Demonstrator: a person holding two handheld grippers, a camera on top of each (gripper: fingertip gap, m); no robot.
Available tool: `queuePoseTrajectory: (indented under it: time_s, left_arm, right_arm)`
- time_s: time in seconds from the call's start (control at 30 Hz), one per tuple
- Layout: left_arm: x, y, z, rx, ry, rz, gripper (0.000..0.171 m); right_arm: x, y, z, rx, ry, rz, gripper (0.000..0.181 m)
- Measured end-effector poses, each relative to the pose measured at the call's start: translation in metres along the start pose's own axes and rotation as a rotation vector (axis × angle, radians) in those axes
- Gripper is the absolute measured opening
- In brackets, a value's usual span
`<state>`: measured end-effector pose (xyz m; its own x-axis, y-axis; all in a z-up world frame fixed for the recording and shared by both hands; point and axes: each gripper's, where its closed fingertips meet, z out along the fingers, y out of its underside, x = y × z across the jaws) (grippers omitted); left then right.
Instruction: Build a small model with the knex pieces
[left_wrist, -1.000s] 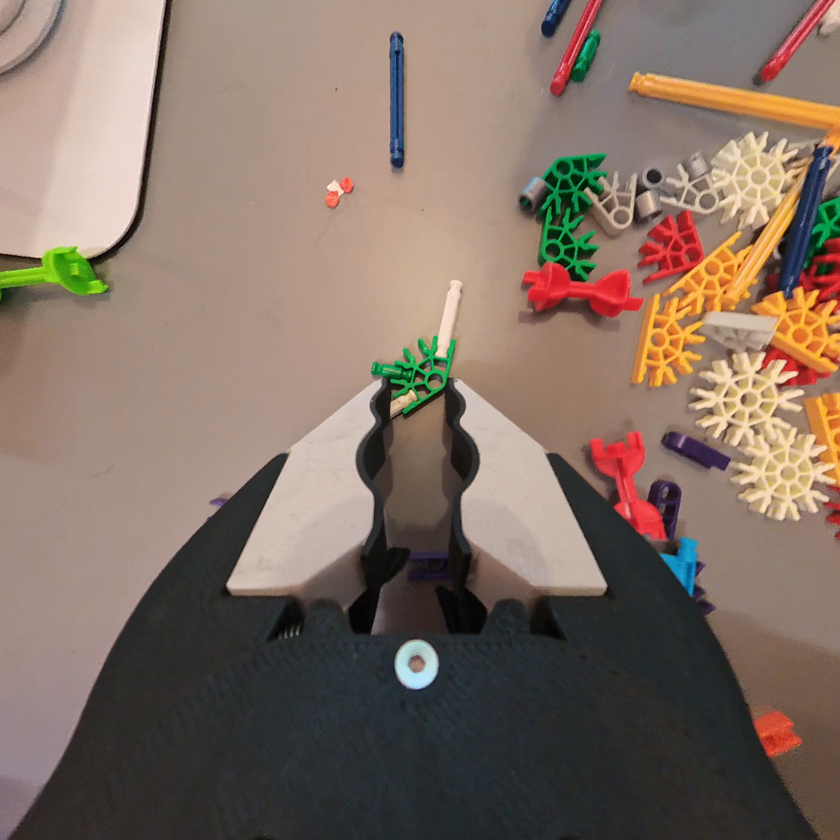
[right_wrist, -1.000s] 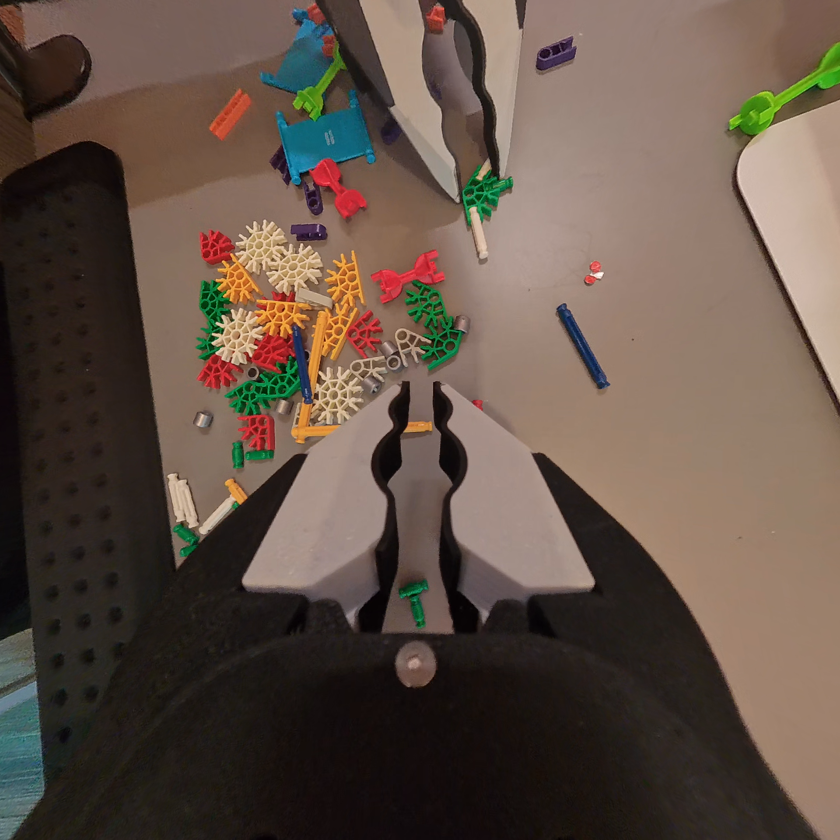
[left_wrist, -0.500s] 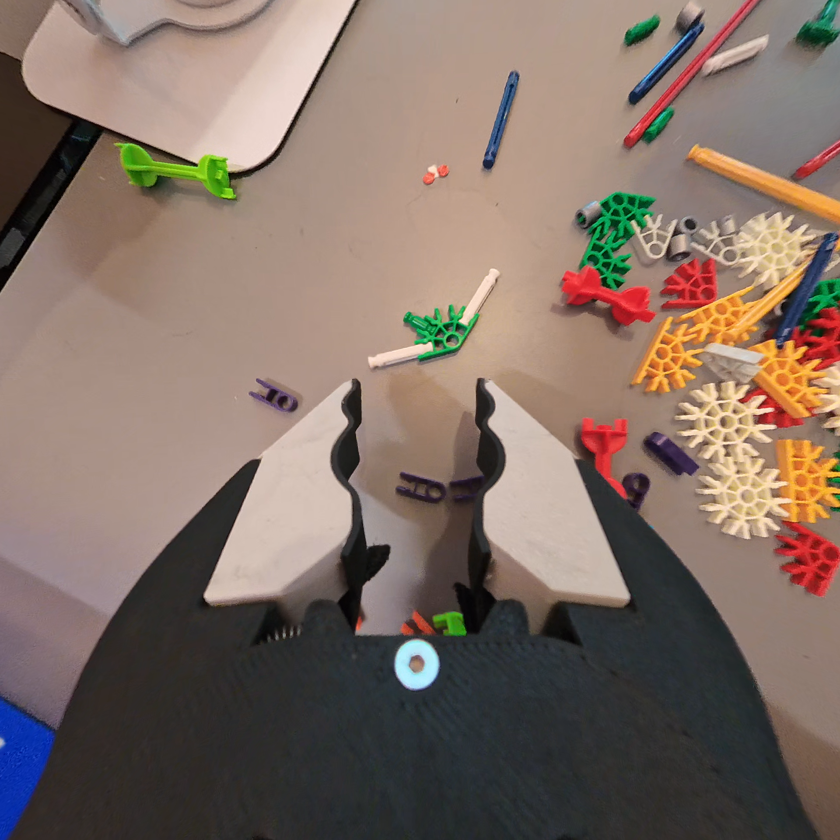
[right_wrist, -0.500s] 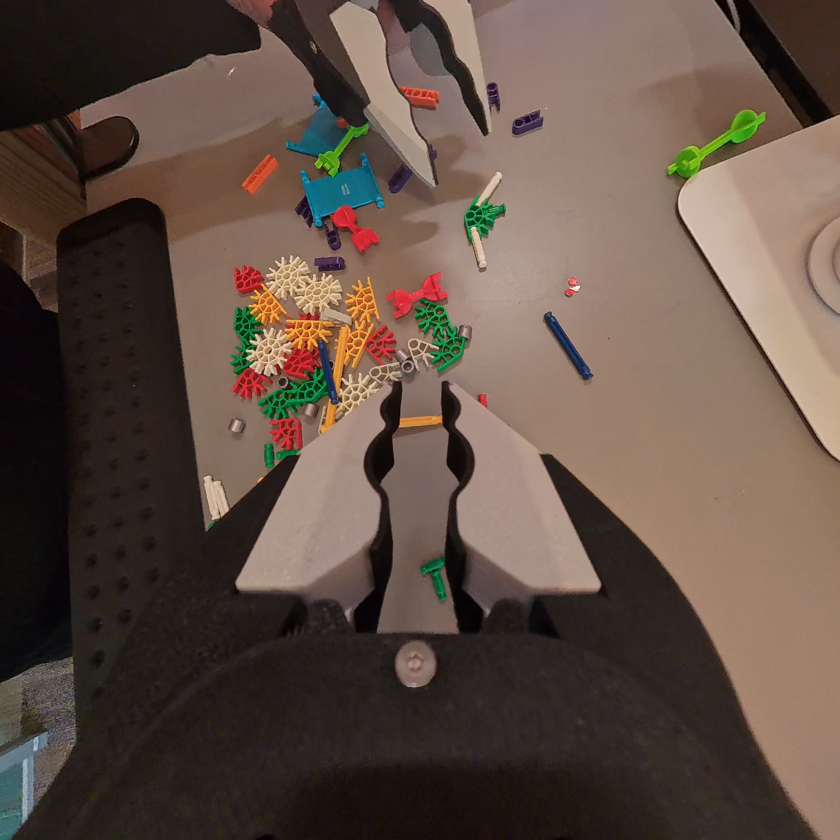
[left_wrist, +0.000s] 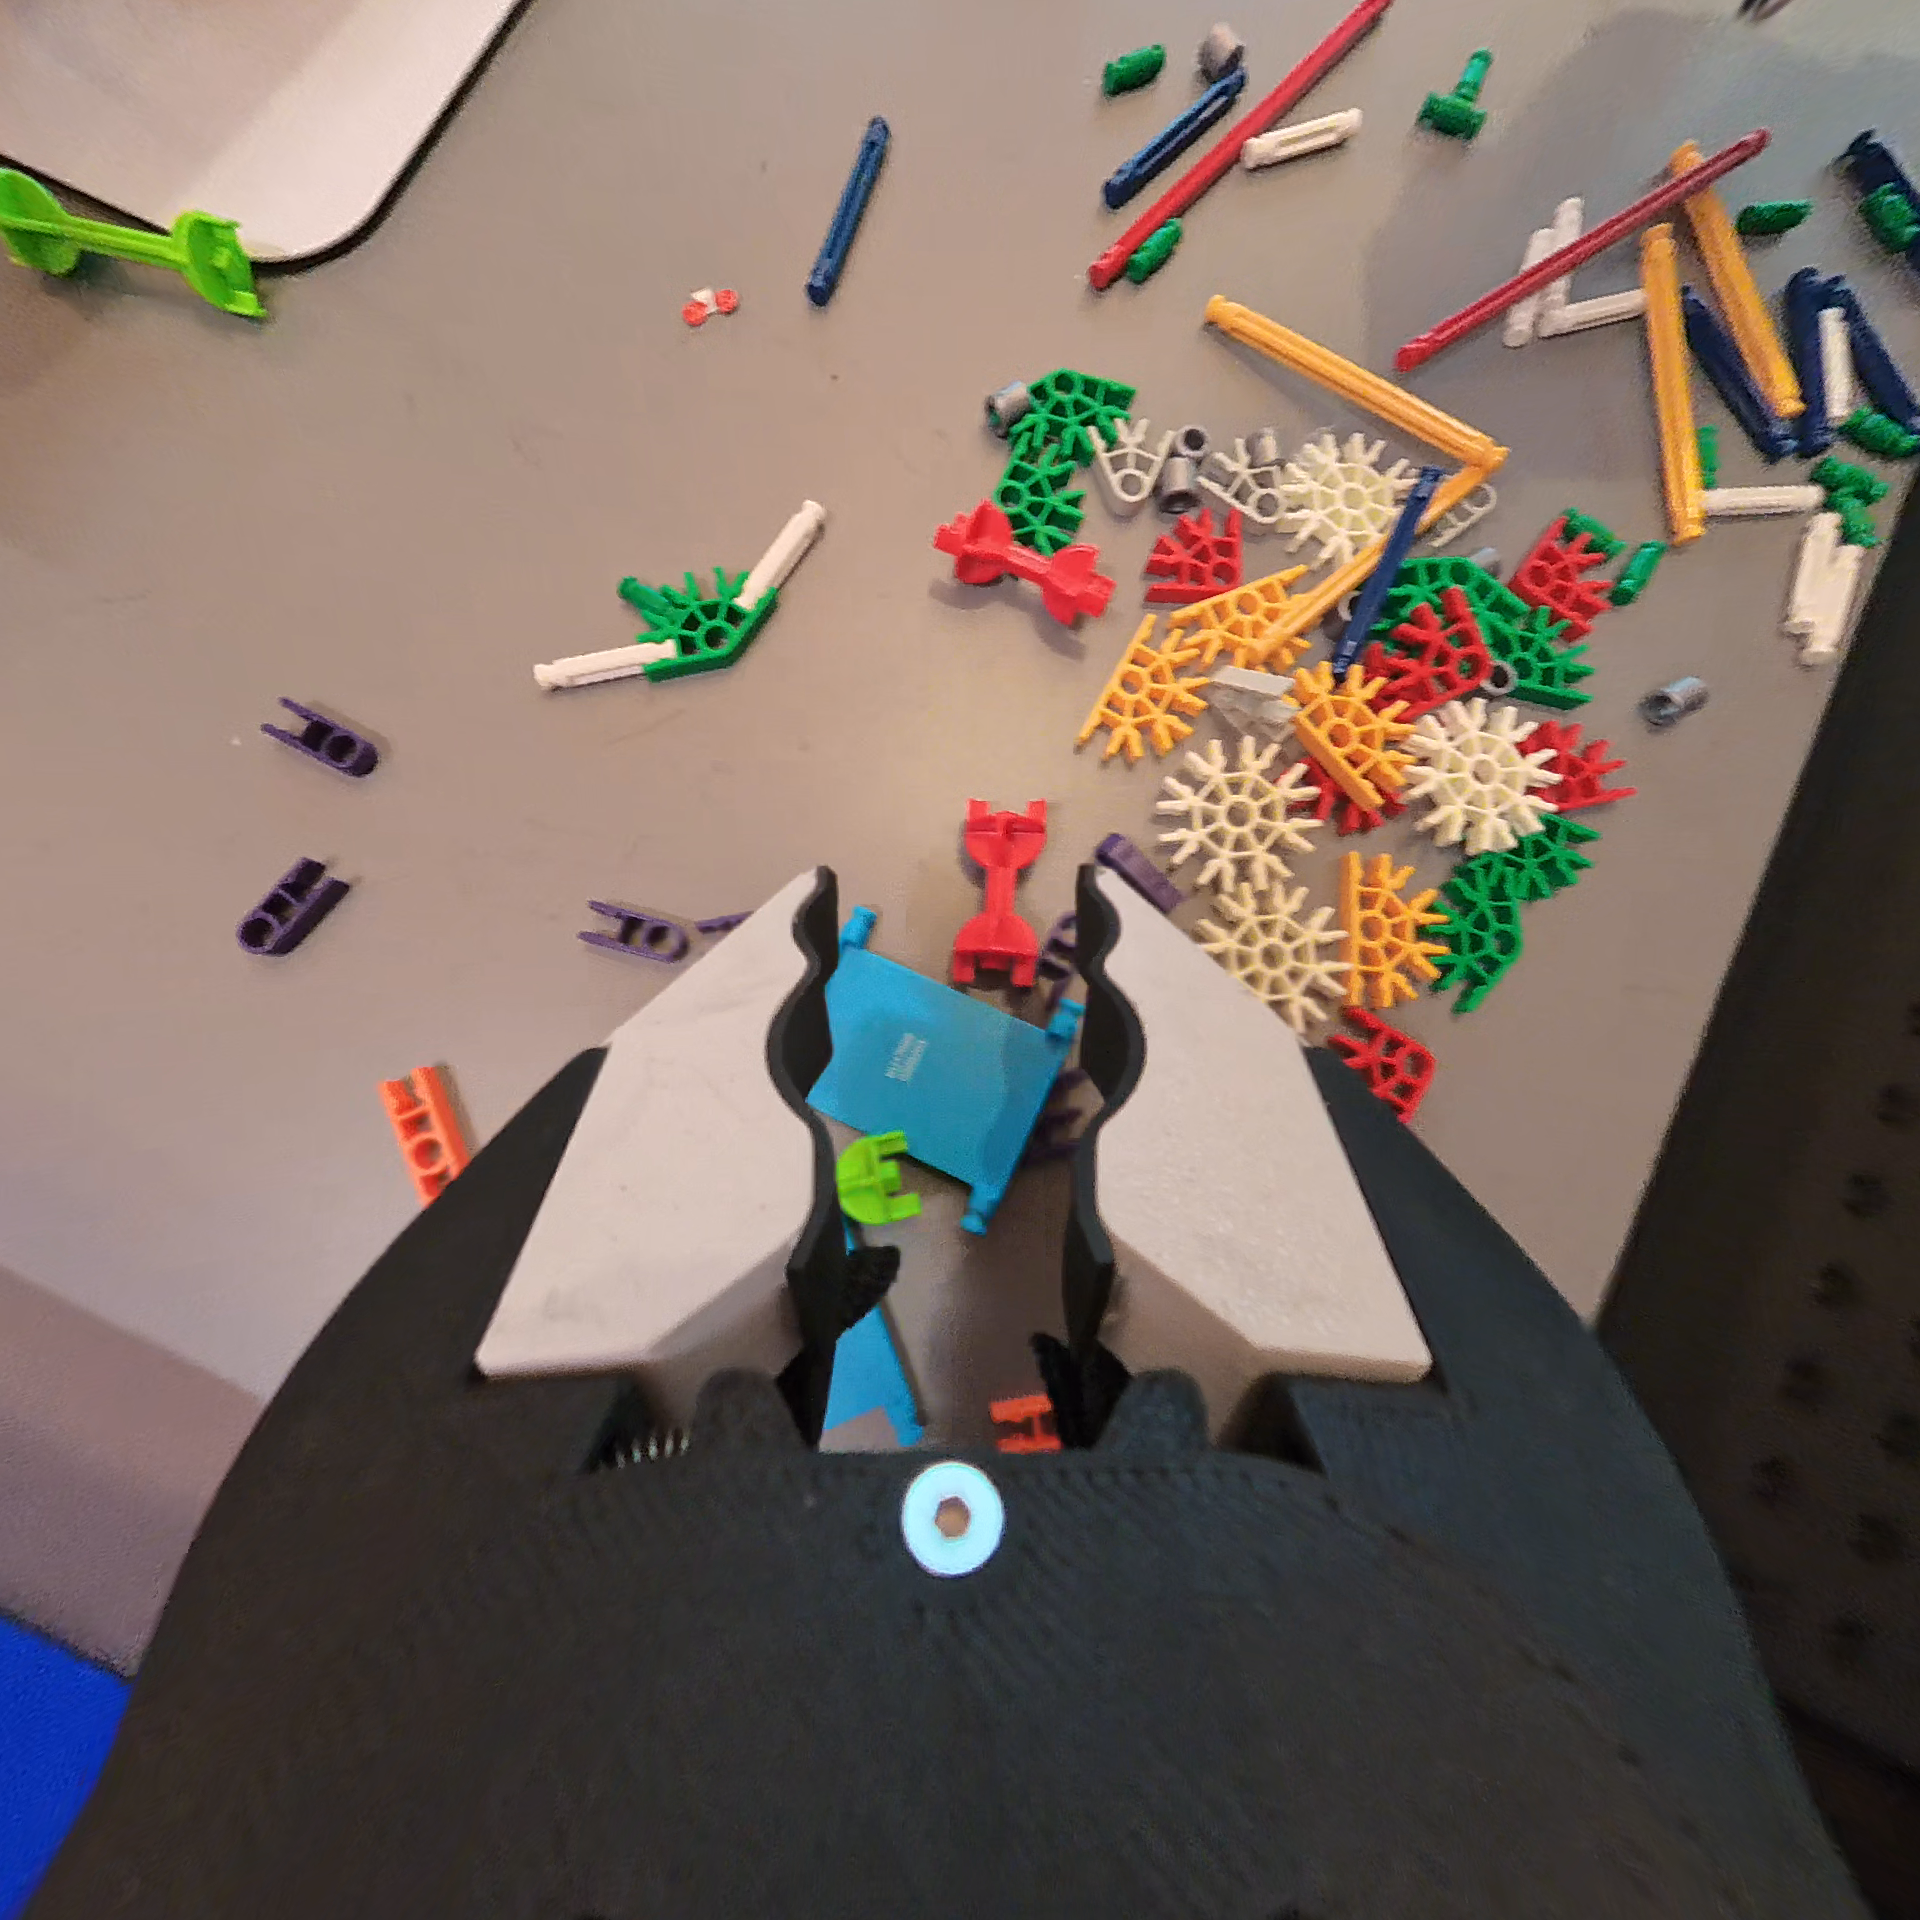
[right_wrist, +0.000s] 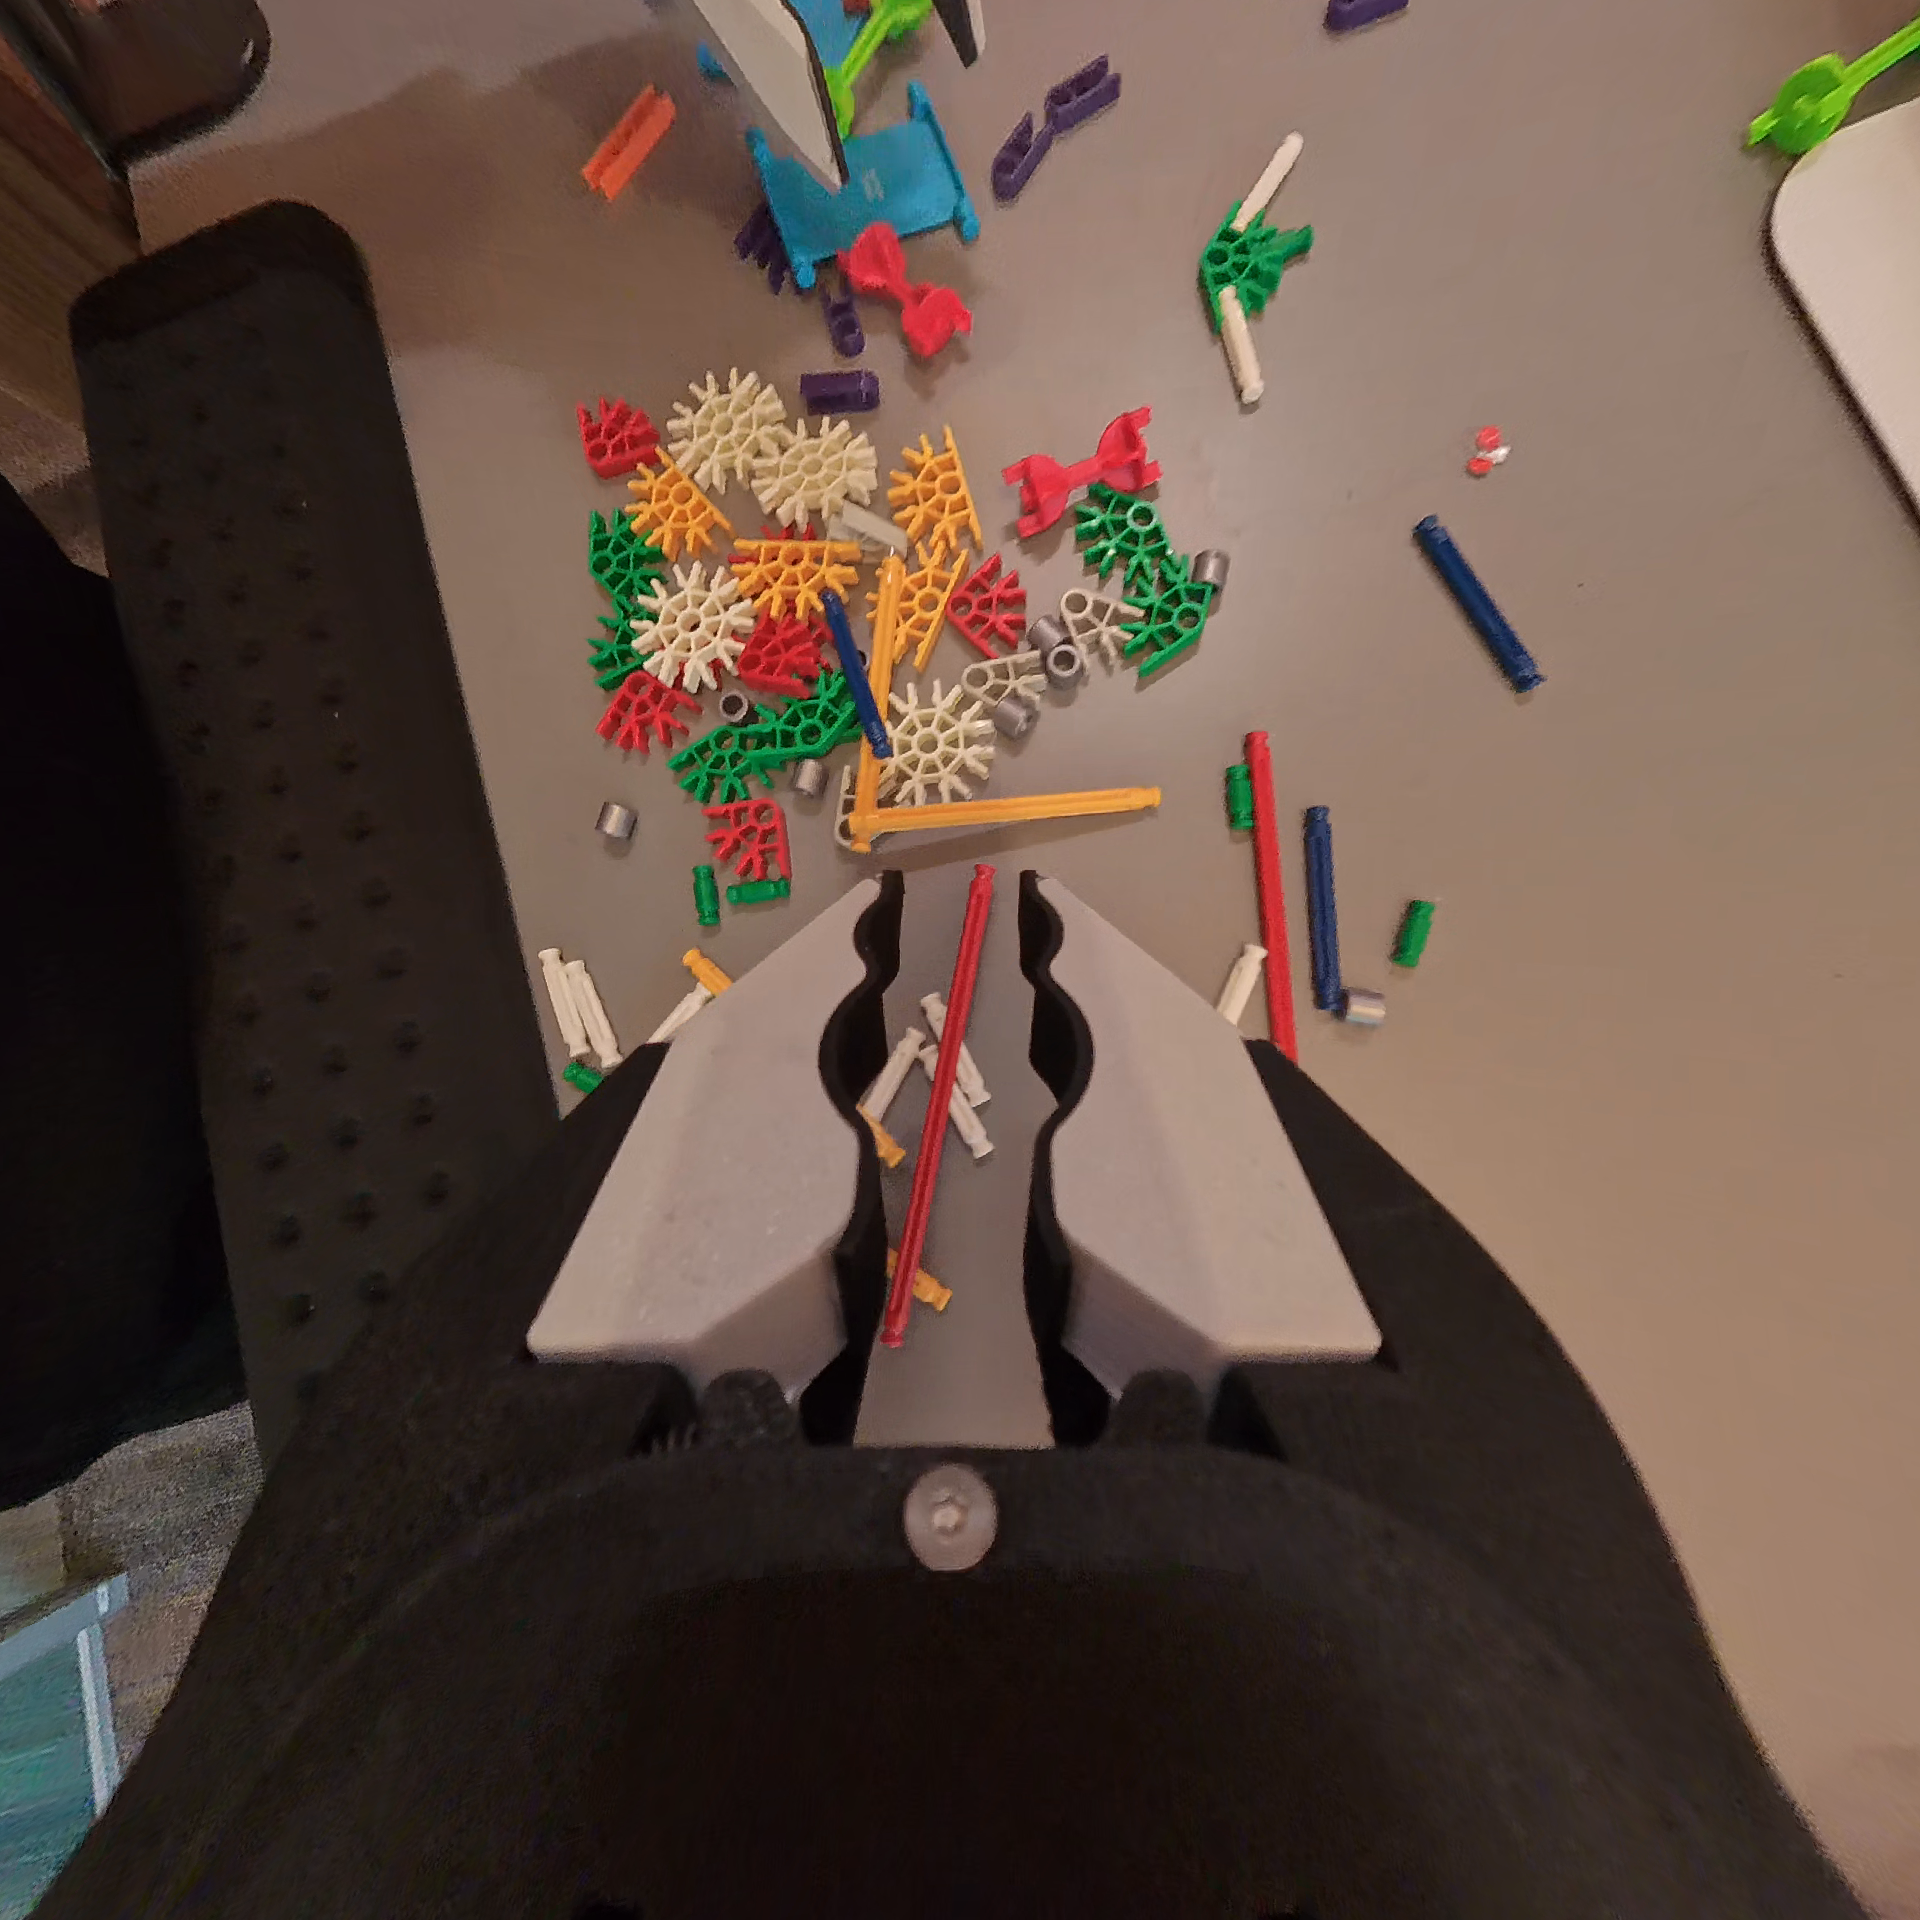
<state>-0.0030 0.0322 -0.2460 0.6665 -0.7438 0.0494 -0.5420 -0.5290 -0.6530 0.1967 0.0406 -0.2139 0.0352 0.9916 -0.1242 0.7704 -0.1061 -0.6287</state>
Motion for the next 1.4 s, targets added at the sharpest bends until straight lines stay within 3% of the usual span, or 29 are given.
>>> queuePoseTrajectory:
  time_s: [0.17,0.57,0.8,1.03,1.4]
  left_arm:
    - [0.023,0.004,-0.001,-0.011,0.03,0.013,0.043]
    - [0.063,0.003,0.009,0.005,0.12,0.021,0.043]
    - [0.066,-0.004,0.019,0.031,0.115,0.012,0.044]
    - [0.056,0.0,0.017,0.073,0.025,-0.042,0.046]
    - [0.02,0.05,-0.027,0.014,-0.144,-0.153,0.046]
  right_arm:
    - [-0.011,0.012,0.007,-0.006,-0.005,0.03,0.023]
    - [-0.015,0.079,-0.022,-0.055,0.045,0.161,0.022]
    - [-0.002,0.1,-0.038,-0.035,0.126,0.23,0.024]
    - [0.012,0.094,-0.038,-0.025,0.174,0.205,0.029]
    - [0.023,0.055,-0.021,0.007,0.149,0.106,0.03]
